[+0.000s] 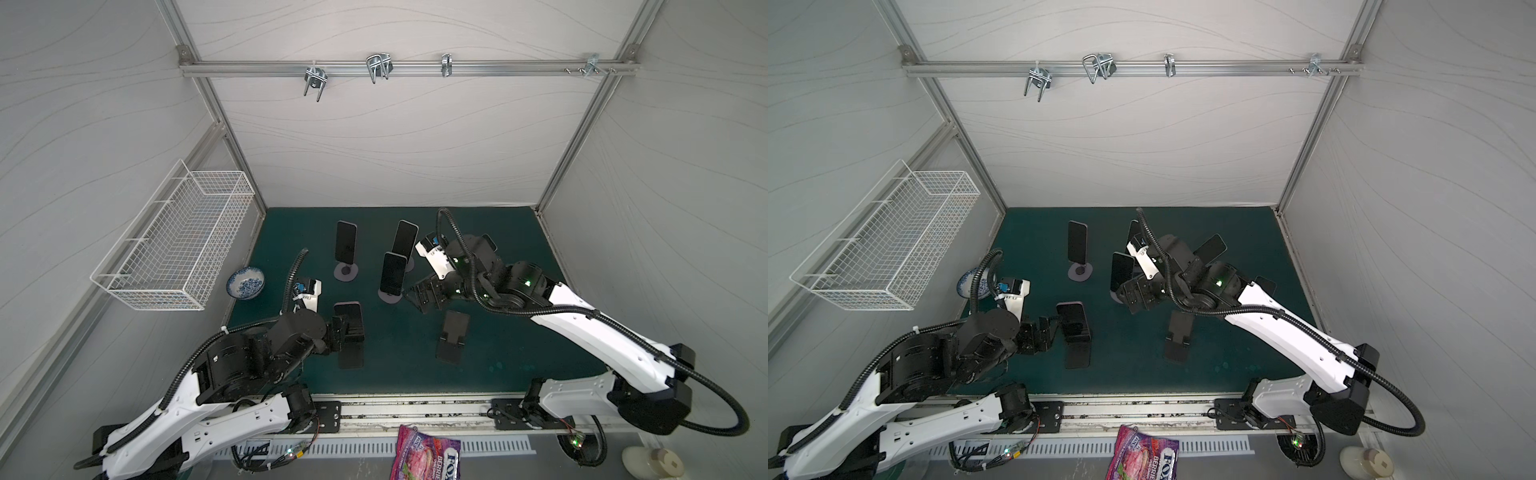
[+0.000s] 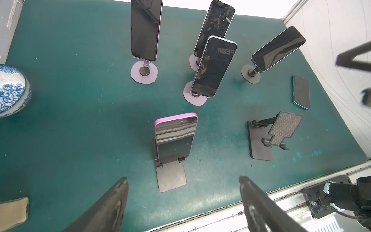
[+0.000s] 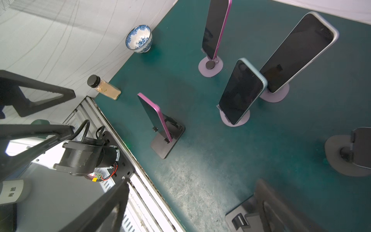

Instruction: Remove the phone from the phone stand

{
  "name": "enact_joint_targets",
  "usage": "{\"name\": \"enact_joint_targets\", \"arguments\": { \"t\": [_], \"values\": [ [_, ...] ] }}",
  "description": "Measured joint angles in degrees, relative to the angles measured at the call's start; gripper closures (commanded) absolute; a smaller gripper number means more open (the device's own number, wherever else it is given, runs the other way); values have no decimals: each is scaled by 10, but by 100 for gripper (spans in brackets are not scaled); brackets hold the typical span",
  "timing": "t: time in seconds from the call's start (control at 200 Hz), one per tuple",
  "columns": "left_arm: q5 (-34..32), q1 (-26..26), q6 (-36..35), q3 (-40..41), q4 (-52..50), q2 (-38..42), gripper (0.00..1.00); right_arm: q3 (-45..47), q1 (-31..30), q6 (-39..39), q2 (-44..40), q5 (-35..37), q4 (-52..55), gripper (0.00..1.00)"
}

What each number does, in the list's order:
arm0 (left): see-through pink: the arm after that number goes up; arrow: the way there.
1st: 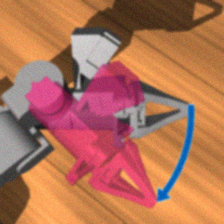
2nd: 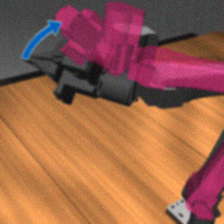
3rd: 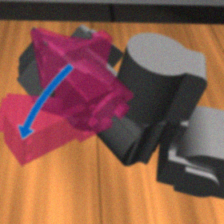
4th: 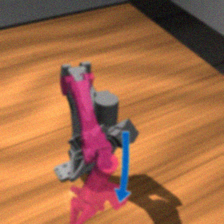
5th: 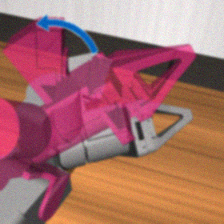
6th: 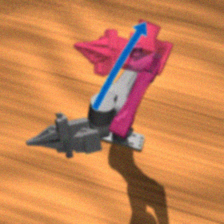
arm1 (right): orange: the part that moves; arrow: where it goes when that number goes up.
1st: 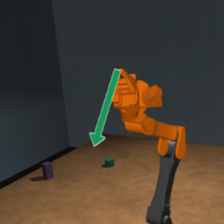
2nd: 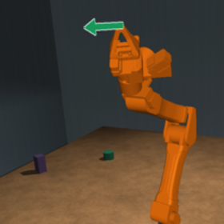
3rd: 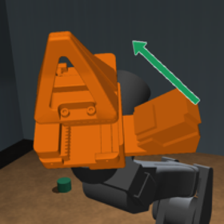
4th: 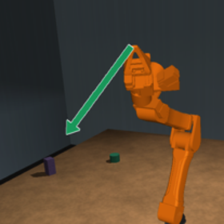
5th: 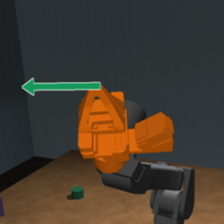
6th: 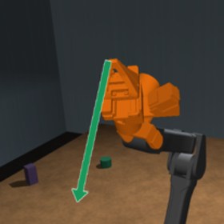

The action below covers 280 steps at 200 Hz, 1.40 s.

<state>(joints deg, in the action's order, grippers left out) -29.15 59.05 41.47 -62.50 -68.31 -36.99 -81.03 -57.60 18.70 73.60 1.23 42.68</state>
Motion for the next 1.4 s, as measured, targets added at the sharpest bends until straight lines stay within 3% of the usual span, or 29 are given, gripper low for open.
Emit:
{"name": "enact_joint_targets", "arguments": {
  "t": [0.3,0.81,1.055,1.4],
  "values": [
    [20,0,60,-52,-58,-20,13,-22,-10,14,-1,4,-2,2],
    [66,0,118,-59,-152,-4,13,-31,-17,45,2,18,21,2],
    [73,0,120,-35,-135,4,11,-30,-17,66,14,15,25,2],
    [78,0,78,50,-15,-21,11,-26,-17,71,16,16,25,2]
  ]
}}
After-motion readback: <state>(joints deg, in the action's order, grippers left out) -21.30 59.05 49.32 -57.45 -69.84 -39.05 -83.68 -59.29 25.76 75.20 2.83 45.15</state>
